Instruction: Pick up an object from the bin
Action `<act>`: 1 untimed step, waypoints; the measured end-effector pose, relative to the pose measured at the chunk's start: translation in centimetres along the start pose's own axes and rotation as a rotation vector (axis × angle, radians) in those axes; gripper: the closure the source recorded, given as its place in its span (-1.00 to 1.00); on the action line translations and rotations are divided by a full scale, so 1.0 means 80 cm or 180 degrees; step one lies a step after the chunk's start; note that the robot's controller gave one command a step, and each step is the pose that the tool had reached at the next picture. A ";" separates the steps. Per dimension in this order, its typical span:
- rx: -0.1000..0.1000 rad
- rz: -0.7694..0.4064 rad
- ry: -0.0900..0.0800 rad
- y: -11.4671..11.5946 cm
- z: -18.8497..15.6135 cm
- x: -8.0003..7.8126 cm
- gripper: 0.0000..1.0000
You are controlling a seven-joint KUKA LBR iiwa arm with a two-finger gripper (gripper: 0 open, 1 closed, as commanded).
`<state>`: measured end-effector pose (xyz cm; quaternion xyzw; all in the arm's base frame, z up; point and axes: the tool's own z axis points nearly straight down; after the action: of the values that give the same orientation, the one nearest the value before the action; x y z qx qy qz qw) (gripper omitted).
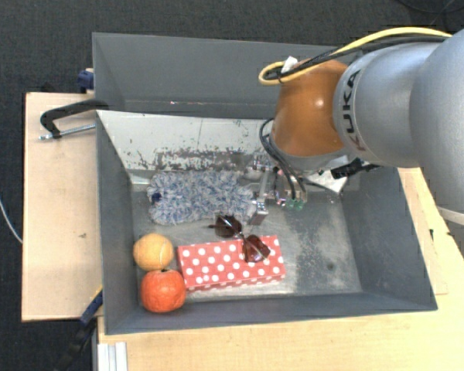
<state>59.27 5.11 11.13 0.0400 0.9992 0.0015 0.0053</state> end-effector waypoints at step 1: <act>0.0009 -0.0336 -0.0031 0.035 0.040 -0.008 -1.00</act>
Offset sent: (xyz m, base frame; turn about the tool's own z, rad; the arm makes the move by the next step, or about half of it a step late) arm 0.0038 0.0536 -0.0413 0.0751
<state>60.15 7.82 7.93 -0.0127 0.9999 -0.0003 0.0101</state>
